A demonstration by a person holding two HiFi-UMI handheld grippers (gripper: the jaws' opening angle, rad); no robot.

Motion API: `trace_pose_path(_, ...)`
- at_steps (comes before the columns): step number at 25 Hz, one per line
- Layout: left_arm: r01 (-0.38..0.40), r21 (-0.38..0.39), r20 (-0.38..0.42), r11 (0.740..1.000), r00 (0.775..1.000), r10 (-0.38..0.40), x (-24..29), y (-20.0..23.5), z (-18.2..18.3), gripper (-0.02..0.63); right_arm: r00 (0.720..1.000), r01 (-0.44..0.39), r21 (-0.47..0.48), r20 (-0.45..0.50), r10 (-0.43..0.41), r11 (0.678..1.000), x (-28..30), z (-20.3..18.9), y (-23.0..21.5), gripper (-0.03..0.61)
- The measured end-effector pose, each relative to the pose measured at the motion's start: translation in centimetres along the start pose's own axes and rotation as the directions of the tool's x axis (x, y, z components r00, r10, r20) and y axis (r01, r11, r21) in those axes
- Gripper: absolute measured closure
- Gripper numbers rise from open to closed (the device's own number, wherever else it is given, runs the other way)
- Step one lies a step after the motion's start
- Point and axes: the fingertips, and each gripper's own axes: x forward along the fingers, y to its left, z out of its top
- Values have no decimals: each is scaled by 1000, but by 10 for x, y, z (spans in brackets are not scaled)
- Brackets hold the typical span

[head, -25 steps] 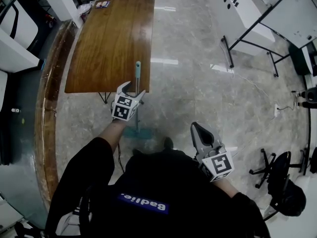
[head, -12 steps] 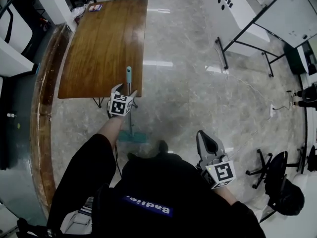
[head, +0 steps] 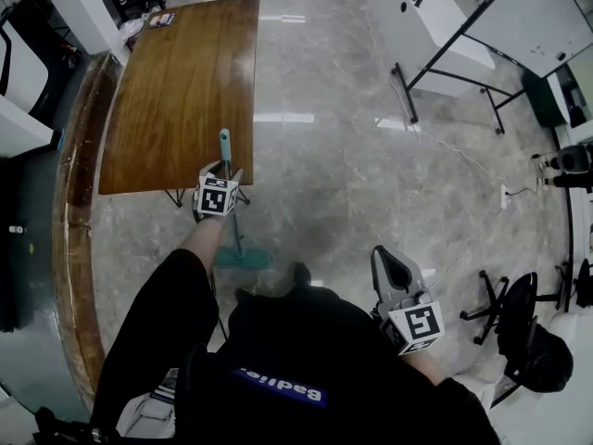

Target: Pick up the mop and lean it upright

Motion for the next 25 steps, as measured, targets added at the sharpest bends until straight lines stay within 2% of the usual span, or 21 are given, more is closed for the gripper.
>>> trace_pose_path(8,-7,7,-18,1000,1000,7,8,4,-5,498,1000,-12,-8,-16,12,1000,-1,-3,-7,569)
trace_pose_path(17,-20,4,-17,1000,1000,20,-10,-1,-15,500,998,-69,-16,-2,69,997,5,-4,-1,572)
trace_pose_path(25,-39,4,20,999,999,39,-53,-20,-30,494,986,-169,-38,5,169,985,19,4,19,572)
